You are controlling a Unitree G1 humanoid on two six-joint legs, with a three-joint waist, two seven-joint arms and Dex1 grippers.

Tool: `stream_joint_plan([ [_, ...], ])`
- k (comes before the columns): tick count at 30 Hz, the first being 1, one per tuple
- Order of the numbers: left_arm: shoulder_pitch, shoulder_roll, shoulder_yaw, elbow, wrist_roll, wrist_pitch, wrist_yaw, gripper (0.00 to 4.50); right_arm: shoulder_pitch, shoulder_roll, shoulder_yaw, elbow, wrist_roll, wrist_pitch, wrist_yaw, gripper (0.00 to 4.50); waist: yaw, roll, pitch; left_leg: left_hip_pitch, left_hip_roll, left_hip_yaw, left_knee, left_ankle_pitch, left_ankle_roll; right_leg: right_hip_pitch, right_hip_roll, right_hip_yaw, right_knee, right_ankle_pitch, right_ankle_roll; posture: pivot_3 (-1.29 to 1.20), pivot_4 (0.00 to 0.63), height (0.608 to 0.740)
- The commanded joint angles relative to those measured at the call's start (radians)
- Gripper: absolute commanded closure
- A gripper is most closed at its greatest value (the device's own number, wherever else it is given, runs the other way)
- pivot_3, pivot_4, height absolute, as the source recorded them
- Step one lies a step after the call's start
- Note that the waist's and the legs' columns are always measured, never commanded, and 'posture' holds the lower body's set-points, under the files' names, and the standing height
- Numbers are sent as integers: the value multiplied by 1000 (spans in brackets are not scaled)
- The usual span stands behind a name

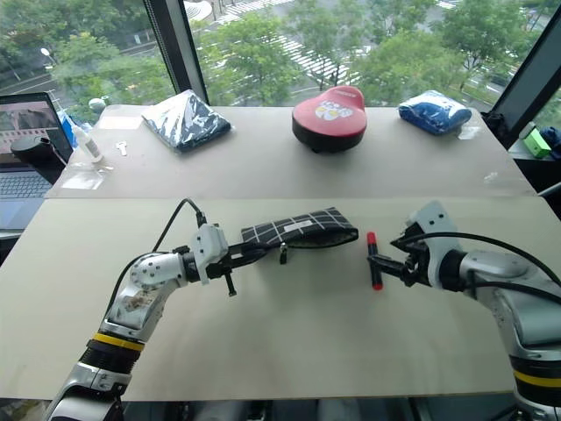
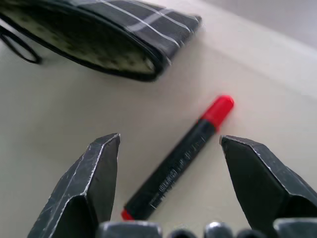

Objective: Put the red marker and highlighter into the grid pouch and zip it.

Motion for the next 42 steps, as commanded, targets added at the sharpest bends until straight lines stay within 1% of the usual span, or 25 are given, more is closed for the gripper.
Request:
stream_joint_plan([
  [1, -10, -5, 1, -24, -10, -25, -2, 4500, -33, 21, -5, -44, -7, 78, -81, 911, 0, 0, 0, 0, 0, 0, 0, 0, 0, 0, 0, 0, 0, 0, 0, 0, 150, 740],
  [5, -26, -16, -4, -10, -6, -29, -2, 4500, -60, 51, 23, -41, -15, 115, -130, 911, 0, 0, 0, 0, 0, 0, 0, 0, 1, 1, 0, 0, 0, 0, 0, 0, 150, 740],
  [13, -25, -28, -5, -8, -3, -29, 5, 4500, -79, 78, 66, -25, -24, 150, -178, 911, 1, 0, 0, 0, -1, 0, 1, 0, 1, 1, 1, -1, 0, 0, 0, 0, 150, 740],
  [18, -25, -30, -3, -12, -2, -27, 11, 4500, -80, 99, 102, 20, -57, 148, -218, 911, 1, 0, 0, 0, -1, 0, 1, 0, 1, 1, 1, -1, 0, 0, 0, 0, 150, 740],
  [23, -27, -26, 1, -19, -3, -23, 15, 4500, -76, 146, 115, 68, -82, 144, -260, 911, -4, -1, 0, 1, 0, 0, 1, 0, 1, 2, 2, -1, 0, 0, 0, 0, 150, 740],
  [27, -28, -23, 3, -29, -4, -21, 19, 4500, -64, 178, 98, 85, -88, 134, -281, 1916, -8, -2, -1, 4, 0, 0, 1, 0, 1, 5, 3, -1, -1, 0, 0, 0, 150, 740],
  [29, -30, -22, 4, -30, -4, -21, 21, 4500, -64, 191, 87, 88, -86, 135, -285, 2614, -8, -2, -1, 5, 0, 0, 1, -1, 2, 7, 3, -1, -1, 0, 0, 0, 150, 740],
  [30, -32, -21, 4, -29, -4, -22, 22, 4500, -66, 193, 86, 84, -85, 133, -283, 2837, -8, -2, -1, 6, 0, 0, 1, -1, 2, 8, 3, -1, -1, 0, 0, 0, 150, 740],
  [31, -32, -20, 4, -30, -3, -22, 24, 4500, -66, 194, 87, 79, -84, 131, -281, 3253, -8, -2, -1, 6, 0, -1, 1, -1, 2, 8, 3, -1, -1, 0, 0, 0, 150, 740],
  [33, -32, -18, 6, -35, -2, -23, 29, 4500, -73, 194, 93, 74, -86, 123, -278, 3916, -8, -2, -1, 6, 0, -1, 1, -1, 2, 8, 3, -1, -1, 0, 0, 0, 150, 740],
  [34, -32, -17, 6, -37, -1, -23, 30, 4500, -78, 191, 97, 75, -88, 117, -274, 4015, -8, -2, -1, 6, 0, -1, 1, -1, 2, 8, 3, -1, -1, 0, 0, 0, 150, 740],
  [39, -32, -15, 5, -46, -2, -21, 36, 4500, -157, 169, 72, 126, -114, 92, -286, 4015, -9, -2, -1, 6, 0, 0, 1, -1, 2, 8, 3, -1, -1, 0, 0, 0, 150, 740],
  [42, -34, -16, 2, -44, -2, -21, 37, 4500, -225, 127, 36, 159, -154, -13, -289, 4015, -9, -2, -1, 5, 0, 0, 1, -1, 2, 6, 3, -1, -1, 0, 0, 0, 150, 740],
])
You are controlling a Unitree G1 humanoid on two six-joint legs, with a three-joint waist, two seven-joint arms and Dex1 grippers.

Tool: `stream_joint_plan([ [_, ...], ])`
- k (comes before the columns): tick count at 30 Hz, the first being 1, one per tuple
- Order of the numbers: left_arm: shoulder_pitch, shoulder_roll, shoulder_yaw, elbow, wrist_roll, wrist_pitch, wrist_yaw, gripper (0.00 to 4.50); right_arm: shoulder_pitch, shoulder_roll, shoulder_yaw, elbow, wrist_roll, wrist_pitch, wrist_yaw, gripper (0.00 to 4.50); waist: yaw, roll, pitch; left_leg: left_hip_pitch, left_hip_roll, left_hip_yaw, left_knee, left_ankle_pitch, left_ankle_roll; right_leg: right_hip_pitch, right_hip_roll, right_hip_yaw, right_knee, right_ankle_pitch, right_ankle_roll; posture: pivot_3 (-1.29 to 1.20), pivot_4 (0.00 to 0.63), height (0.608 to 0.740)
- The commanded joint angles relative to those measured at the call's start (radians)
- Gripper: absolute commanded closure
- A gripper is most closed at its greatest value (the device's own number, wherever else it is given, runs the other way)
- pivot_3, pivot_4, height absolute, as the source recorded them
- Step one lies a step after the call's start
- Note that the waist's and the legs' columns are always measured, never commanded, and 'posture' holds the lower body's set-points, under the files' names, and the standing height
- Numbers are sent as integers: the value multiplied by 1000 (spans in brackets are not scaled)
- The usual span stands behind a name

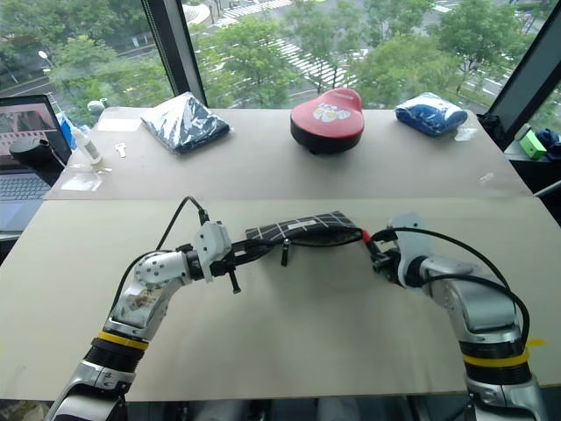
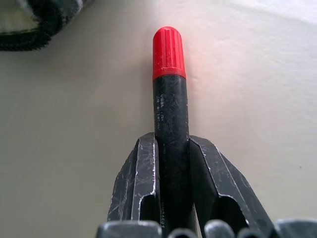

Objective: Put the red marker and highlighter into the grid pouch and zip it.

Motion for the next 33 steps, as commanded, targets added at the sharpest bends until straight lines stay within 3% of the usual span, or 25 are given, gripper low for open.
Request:
stream_joint_plan([
  [1, -21, 3, 10, -40, -4, -21, 6, 4500, -106, -67, -89, 13, -35, -146, 9, 4015, 1, 0, 0, -1, 0, 0, 0, 0, 0, -1, 0, 0, 0, 0, 0, 0, 150, 740],
  [4, -22, 4, 8, -39, -5, -20, 3, 4500, -123, -149, -115, -36, -24, -265, 110, 4015, 3, 0, 0, -5, -1, 1, 0, 1, -2, -5, 0, 0, 1, 0, 0, 0, 150, 740],
  [9, -27, 2, 6, -31, -6, -21, 0, 4500, 95, -382, -35, -227, -81, -526, 391, 4015, 9, 0, 0, -4, 0, 0, -1, 0, 0, -4, 0, -2, -1, 0, 0, 0, 150, 740],
  [13, -27, 1, 2, -32, -8, -20, -1, 4500, 199, -480, -9, -275, -140, -613, 464, 4015, 3, 0, 0, -5, 0, 1, 0, -1, 1, -3, -1, 0, -3, -1, 1, 0, 150, 740],
  [28, -32, 1, 1, -27, -9, -21, -13, 4500, 77, -389, 169, -287, -271, -629, 447, 4015, 6, 0, 0, -6, 1, 1, 3, 0, 0, -4, -2, 0, -1, 0, 1, 0, 150, 740],
  [33, -37, -1, -2, -23, -10, -22, -16, 4500, -34, -323, 297, -229, -390, -682, 429, 4015, 4, 0, 0, -5, 1, 1, 2, 0, -1, -5, -2, 0, 0, 0, 1, 0, 150, 740],
])
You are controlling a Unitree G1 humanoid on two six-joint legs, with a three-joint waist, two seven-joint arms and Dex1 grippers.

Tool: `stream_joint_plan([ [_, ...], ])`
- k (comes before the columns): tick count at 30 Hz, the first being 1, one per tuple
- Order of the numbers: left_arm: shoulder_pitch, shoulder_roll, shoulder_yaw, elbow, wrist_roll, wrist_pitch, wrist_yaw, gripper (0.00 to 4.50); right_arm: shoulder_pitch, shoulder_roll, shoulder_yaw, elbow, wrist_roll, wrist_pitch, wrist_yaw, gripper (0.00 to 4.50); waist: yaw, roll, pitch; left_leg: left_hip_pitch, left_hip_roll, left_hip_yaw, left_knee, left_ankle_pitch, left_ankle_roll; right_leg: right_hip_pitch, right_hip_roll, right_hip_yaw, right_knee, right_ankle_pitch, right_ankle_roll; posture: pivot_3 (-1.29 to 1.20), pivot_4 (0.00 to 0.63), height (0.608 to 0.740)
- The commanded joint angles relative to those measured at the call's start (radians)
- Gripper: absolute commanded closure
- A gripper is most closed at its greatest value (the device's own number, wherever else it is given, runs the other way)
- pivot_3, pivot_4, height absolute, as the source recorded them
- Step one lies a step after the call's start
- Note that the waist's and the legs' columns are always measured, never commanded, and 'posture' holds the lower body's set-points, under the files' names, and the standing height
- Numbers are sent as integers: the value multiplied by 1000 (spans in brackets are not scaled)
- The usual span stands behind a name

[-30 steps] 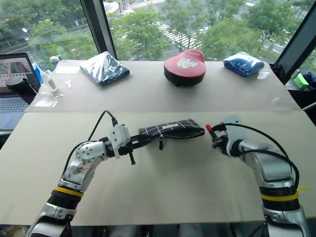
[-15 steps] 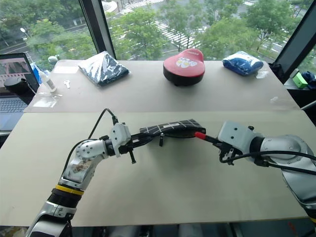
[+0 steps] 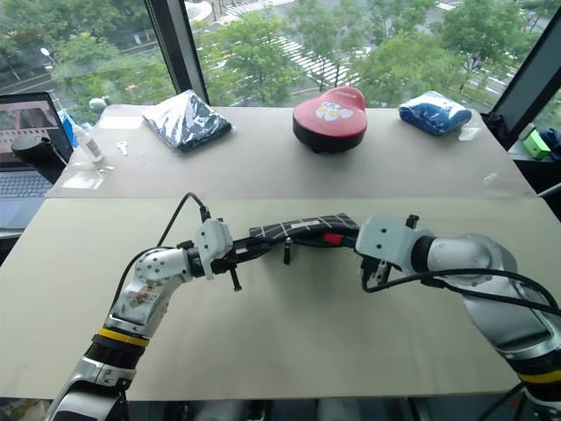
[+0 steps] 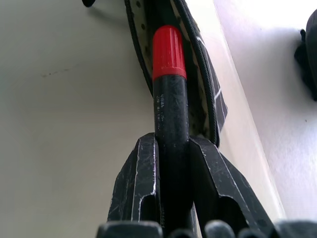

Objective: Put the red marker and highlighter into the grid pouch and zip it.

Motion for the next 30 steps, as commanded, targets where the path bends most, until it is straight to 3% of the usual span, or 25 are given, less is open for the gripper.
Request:
stream_joint_plan([
  [1, -18, -3, 5, -20, -9, -22, -5, 4500, -85, 50, 69, 30, -95, -62, -21, 4015, -2, 0, 0, 0, 0, 0, 0, 1, -1, 0, 0, 0, 0, 0, 0, 0, 150, 740],
  [7, -25, -5, 3, -13, -9, -24, -8, 4500, -176, 188, 221, 104, -246, -193, -46, 4015, -2, 0, 0, 0, -1, 0, 0, 3, -5, -1, 1, 0, 1, 0, 0, 0, 150, 740],
  [12, -27, -7, 5, -11, -9, -23, -6, 4500, -213, 286, 266, 276, -353, -393, -153, 4015, -3, 0, 0, 0, -2, 0, 0, 4, -6, 0, 0, 0, 1, 0, 0, 0, 150, 740],
  [19, -15, -4, 10, -16, -7, -24, -1, 4500, -201, 349, 231, 379, -311, -493, -130, 4015, -6, 0, 0, 0, -2, 0, -1, 5, -8, -1, 1, 0, 1, 0, 0, 0, 150, 740],
  [20, -14, -3, 11, -16, -7, -24, 0, 4500, -197, 354, 211, 375, -289, -467, -118, 3017, -5, 0, 0, 0, -2, 0, -1, 5, -8, -1, 1, 0, 1, 0, 0, 0, 150, 740],
  [24, -6, 1, 13, -22, -7, -25, 3, 4500, -214, 351, 120, 382, -248, -399, -108, 1865, -4, 0, 0, 1, -2, 0, -1, 5, -8, 0, 1, 0, 2, 0, 0, 0, 150, 740],
  [30, -8, 2, 11, -18, -6, -26, 4, 4500, -195, 308, -53, 347, -72, -367, -35, 1865, -3, 0, 0, 0, -2, 0, -1, 4, -7, 0, 1, 0, 1, 0, 0, 0, 150, 740],
])
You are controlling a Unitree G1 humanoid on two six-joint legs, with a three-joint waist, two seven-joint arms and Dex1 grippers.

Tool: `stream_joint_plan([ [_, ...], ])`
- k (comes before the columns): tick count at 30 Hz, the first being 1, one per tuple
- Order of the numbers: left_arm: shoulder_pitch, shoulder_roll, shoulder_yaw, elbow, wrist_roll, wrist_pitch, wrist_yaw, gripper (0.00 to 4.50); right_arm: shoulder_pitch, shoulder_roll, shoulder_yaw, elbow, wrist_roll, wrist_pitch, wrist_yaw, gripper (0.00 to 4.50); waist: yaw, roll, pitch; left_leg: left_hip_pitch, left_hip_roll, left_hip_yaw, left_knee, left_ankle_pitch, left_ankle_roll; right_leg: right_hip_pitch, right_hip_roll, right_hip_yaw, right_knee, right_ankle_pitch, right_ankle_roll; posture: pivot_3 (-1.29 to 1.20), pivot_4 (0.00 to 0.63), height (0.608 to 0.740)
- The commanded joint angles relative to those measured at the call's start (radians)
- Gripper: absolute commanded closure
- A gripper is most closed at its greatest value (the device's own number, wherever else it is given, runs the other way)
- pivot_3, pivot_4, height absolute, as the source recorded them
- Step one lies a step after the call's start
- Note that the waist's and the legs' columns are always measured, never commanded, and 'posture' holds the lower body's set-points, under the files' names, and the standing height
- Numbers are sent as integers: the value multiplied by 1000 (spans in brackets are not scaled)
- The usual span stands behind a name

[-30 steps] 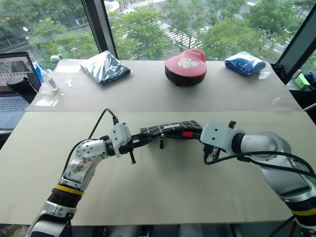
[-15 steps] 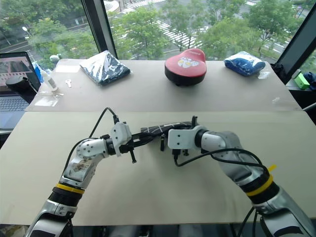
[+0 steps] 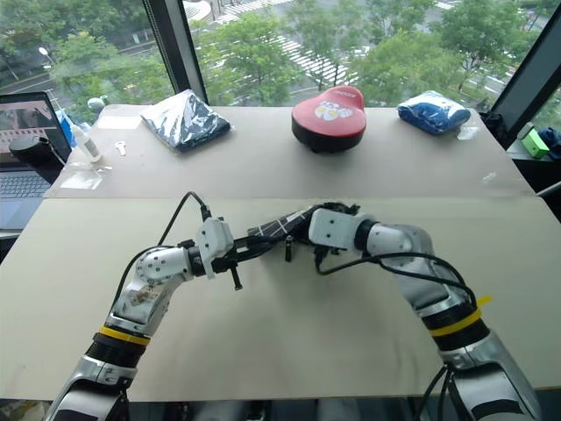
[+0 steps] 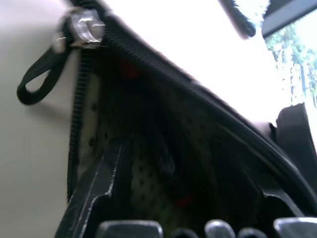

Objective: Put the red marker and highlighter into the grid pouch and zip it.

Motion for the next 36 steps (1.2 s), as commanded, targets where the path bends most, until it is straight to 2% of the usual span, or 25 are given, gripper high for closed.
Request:
stream_joint_plan([
  [1, -5, 4, 12, -22, -7, -27, -1, 4500, 18, -32, -152, -84, 183, 117, 80, 1865, 0, 0, 0, 0, 0, 0, 0, 0, 0, 0, 0, 0, 0, 0, 0, 0, 150, 740],
  [3, -7, 4, 11, -20, -7, -28, -2, 4500, 62, -64, -236, -183, 397, 351, 186, 1865, 1, 0, 0, 0, 0, 0, 0, -2, 3, 0, 0, 0, 0, 0, 0, 0, 150, 740],
  [6, -12, 4, 10, -15, -8, -29, -5, 4500, 121, -117, -367, -262, 631, 545, 275, 1865, 5, 0, 0, -1, 1, -1, 0, -4, 7, 0, 0, 0, -1, 0, 0, 0, 150, 740],
  [10, -16, 4, 9, -10, -8, -31, -8, 4500, 218, -147, -507, -304, 821, 716, 280, 1865, 5, 0, 0, 0, 1, -1, 0, -6, 9, 1, -2, 0, -1, 0, 0, 0, 150, 740],
  [13, -17, 8, 13, -8, -10, -30, -12, 4500, 338, -153, -541, -376, 896, 806, 250, 1865, 11, 0, 0, 0, 2, -2, 0, -6, 9, 1, -2, 0, -1, 0, 0, 0, 150, 740],
  [17, -16, 13, 14, -8, -11, -29, -18, 4500, 431, -90, -418, -470, 858, 811, 139, 1865, 11, 0, 0, -1, 2, -2, 0, -5, 9, 0, -3, 0, 0, 0, 0, 0, 150, 740],
  [21, -19, 11, 11, -7, -10, -26, -19, 4500, 389, 5, -280, -430, 740, 782, -12, 1865, 7, 0, 0, 0, 2, -1, 0, -5, 8, 0, -3, 0, 0, 0, 0, 0, 150, 740],
  [25, -24, 9, 9, -7, -10, -25, -23, 4500, 281, 107, -165, -344, 647, 778, -126, 1865, 5, 0, 0, 0, 1, -1, 1, -4, 7, 0, -2, 0, 0, 0, 0, 0, 150, 740],
  [29, -25, 9, 11, -8, -10, -23, -24, 4500, 187, 173, -96, -278, 594, 780, -169, 1865, 4, 0, 0, 0, 0, -2, 0, -1, 2, -1, -1, 0, 1, 0, 0, 0, 150, 740],
  [36, -26, 7, 12, -8, -9, -24, -20, 4500, 85, 226, -41, -212, 557, 762, -165, 1865, 1, 0, 0, 0, 0, -2, 0, -2, 3, 0, -1, -1, 1, 0, 0, 0, 150, 740],
])
